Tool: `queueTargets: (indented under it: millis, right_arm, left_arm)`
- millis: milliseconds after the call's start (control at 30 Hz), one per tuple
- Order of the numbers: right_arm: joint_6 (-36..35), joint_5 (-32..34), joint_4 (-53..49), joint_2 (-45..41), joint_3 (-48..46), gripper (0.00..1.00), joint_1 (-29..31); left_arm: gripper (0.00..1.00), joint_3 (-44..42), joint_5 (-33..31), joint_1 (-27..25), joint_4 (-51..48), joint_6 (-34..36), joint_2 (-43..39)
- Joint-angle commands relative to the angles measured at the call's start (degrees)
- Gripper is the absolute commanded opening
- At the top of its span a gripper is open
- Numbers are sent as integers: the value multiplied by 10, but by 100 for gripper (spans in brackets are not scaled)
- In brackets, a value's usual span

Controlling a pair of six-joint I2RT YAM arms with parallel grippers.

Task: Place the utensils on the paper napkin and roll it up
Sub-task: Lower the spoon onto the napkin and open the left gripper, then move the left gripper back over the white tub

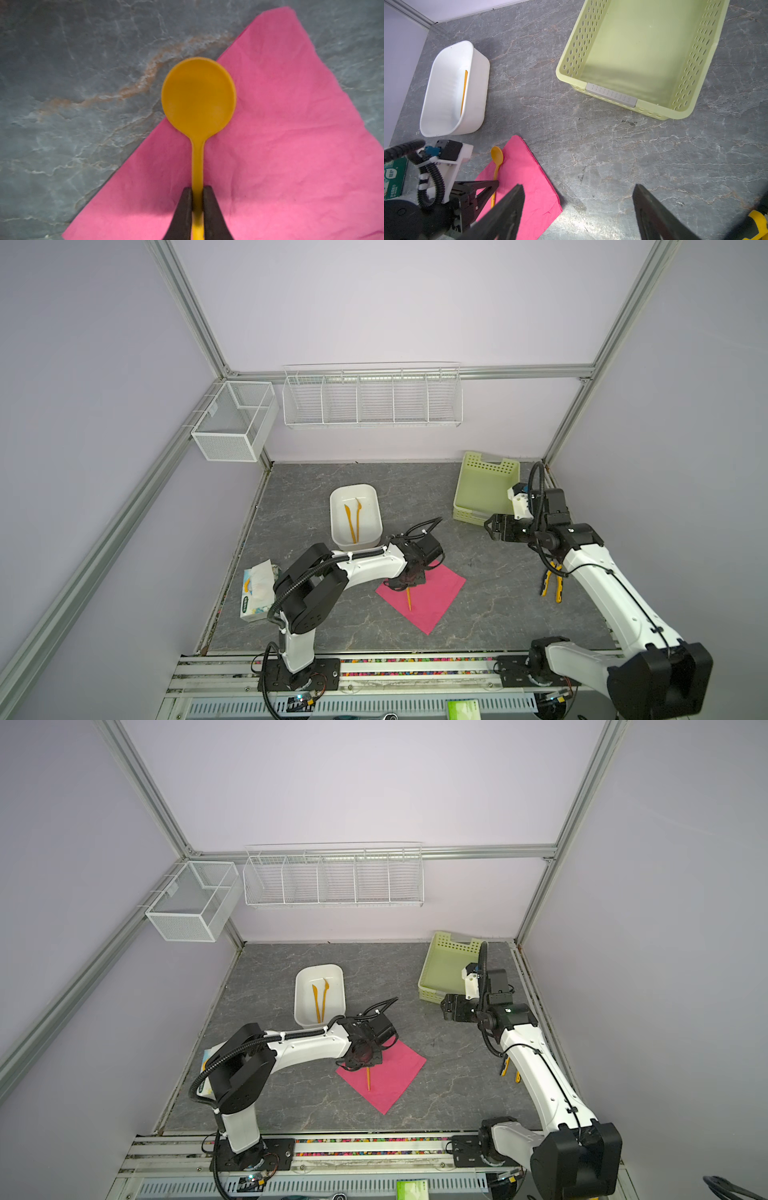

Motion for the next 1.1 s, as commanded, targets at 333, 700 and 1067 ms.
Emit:
queueTargets:
  millis: [333,700,1067]
  right_arm:
    - [-3,-8,10,2,-9,85,-4]
    - [-3,-7,7,3,-8,85,-6]
    - [-7,-7,14,-4,-11,84,-15]
  left_arm:
    - [19,18,-17,1,-18,-13,-8]
    - [19,51,-33,1,-51,-1,-29]
    - [20,156,-87,17,-140,60,-64]
